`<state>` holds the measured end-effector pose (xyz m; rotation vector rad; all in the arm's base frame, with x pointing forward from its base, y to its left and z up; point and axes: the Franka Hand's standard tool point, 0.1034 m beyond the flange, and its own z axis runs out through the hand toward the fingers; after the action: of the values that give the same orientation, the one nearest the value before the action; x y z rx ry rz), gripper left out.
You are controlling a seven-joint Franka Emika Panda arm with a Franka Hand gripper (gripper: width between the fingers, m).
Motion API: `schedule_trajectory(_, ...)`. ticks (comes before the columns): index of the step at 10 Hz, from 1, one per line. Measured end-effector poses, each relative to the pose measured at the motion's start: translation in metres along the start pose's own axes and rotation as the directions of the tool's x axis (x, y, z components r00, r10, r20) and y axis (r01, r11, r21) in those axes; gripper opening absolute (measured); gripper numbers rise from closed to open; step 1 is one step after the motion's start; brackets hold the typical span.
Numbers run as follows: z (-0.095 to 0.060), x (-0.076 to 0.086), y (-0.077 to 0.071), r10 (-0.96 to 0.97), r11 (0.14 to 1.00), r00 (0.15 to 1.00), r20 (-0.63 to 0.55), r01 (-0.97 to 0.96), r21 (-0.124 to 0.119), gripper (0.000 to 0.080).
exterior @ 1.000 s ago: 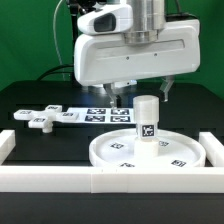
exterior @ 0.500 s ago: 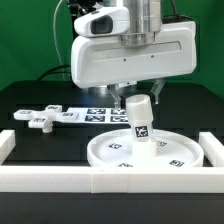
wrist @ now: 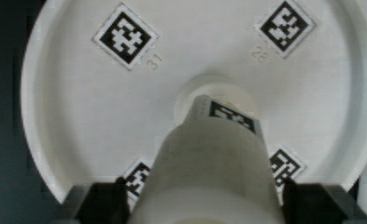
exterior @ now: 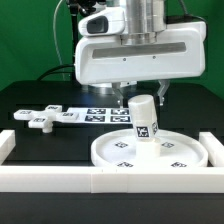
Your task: Assemble round table
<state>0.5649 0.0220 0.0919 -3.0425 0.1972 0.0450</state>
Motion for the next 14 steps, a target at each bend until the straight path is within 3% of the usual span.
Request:
schedule_trajectory(2, -0.001, 0.001, -0.003, 0.236, 0.972, 0.972, -0.003, -0.236, 0.01, 0.0419)
schedule_trajectory(4, 0.001, 0.001, -0.011, 0.458, 0.889, 0.889, 0.0, -0.458, 0.02, 0.0418)
schedule_trajectory(6, 0.006, -0.003, -0.021, 0.618, 0.786, 0.786, 0.011, -0.618, 0.009, 0.0418)
schedule_trajectory(12, 0.006, -0.004, -0.021, 0.865, 0.5, 0.5, 0.039, -0.866, 0.01, 0.0418)
schedule_trajectory(14, 0.007, -0.004, -0.018, 0.867, 0.497, 0.496, 0.045, -0.868, 0.003, 0.0418)
